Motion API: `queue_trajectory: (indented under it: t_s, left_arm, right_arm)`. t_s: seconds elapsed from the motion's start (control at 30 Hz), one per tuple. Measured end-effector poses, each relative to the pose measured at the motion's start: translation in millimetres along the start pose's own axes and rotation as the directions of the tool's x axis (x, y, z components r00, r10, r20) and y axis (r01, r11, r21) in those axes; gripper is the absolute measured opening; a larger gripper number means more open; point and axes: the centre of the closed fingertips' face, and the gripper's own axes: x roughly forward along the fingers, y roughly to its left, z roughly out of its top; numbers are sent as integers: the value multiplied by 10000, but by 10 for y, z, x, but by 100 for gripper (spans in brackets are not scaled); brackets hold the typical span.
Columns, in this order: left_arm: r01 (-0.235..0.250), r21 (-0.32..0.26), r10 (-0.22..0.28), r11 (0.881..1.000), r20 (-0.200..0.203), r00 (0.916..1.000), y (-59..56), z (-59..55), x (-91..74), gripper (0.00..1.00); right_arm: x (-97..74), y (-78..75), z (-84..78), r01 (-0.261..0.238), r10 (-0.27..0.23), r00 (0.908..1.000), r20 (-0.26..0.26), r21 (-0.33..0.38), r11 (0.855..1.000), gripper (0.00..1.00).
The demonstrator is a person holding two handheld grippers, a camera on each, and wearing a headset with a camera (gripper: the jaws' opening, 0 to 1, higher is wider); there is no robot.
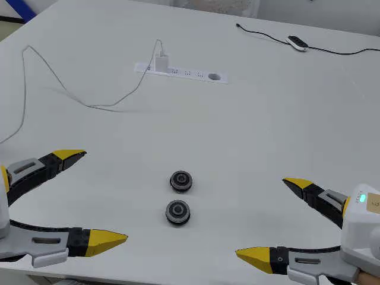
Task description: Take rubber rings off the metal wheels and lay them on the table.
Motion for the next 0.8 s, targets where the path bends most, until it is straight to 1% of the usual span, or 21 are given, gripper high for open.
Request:
queue_trajectory:
  t_s: [0.17, 0.27, 0.43, 0.67, 0.8]
  left_arm:
    - [-54, -23, 54, 10000, -85, 9999, 25, -29, -2, 100]
    - [-9, 7, 9, 10000, -183, 9998, 19, -58, 2, 100]
    - [1, -37, -2, 10000, -206, 9998, 4, -54, 22, 100]
    - [123, 26, -122, 9999, -399, 9991, -12, -104, 46, 100]
    - [187, -13, -187, 9998, -440, 9989, -18, -117, 66, 100]
  right_arm:
    - [22, 12, -31, -44, 44, 10000, -71, 82, 10000, 96]
    - [29, 21, -33, -73, 73, 10000, -34, 114, 9999, 96]
    - [40, 24, -48, -100, 102, 9999, -72, 157, 9998, 96]
    - [57, 13, -49, -109, 111, 9999, -59, 313, 9995, 96]
    - [69, 11, -60, -81, 85, 9999, -104, 347, 9994, 95]
